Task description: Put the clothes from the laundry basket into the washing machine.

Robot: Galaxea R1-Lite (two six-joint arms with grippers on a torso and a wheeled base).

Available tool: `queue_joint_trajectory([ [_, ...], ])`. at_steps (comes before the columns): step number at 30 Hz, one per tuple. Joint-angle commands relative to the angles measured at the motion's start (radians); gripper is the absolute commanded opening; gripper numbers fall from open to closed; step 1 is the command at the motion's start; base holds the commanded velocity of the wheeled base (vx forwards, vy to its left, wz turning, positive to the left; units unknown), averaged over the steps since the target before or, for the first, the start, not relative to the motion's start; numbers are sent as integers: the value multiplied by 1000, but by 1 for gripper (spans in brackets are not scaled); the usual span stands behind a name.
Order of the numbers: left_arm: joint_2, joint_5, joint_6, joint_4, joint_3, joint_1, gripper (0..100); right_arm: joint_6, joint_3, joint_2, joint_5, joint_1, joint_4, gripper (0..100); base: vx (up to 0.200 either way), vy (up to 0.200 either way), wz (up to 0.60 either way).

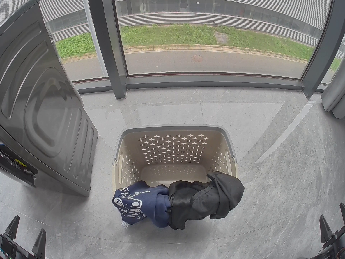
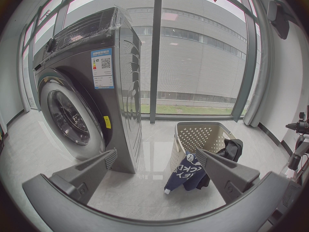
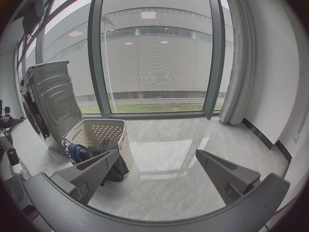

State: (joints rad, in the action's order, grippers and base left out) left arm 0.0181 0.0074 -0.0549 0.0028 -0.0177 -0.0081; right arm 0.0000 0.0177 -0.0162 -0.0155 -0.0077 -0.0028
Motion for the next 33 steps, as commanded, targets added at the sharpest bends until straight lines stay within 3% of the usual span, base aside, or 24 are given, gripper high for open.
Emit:
queue_joint_trajectory([
  [1,-18,0,0,0,16,0,100,0,-18,16,0,0,0,100,200,0,0],
  [4,-18,0,0,0,16,0,100,0,-18,16,0,0,0,100,200,0,0],
  [13,-18,0,0,0,16,-1,100,0,-18,16,0,0,0,100,0,0,0],
  [19,-18,0,0,0,16,-1,100,0,-18,16,0,0,0,100,200,0,0],
  [33,-18,0,-2,0,16,0,100,0,-18,16,0,0,0,100,29,0,0],
])
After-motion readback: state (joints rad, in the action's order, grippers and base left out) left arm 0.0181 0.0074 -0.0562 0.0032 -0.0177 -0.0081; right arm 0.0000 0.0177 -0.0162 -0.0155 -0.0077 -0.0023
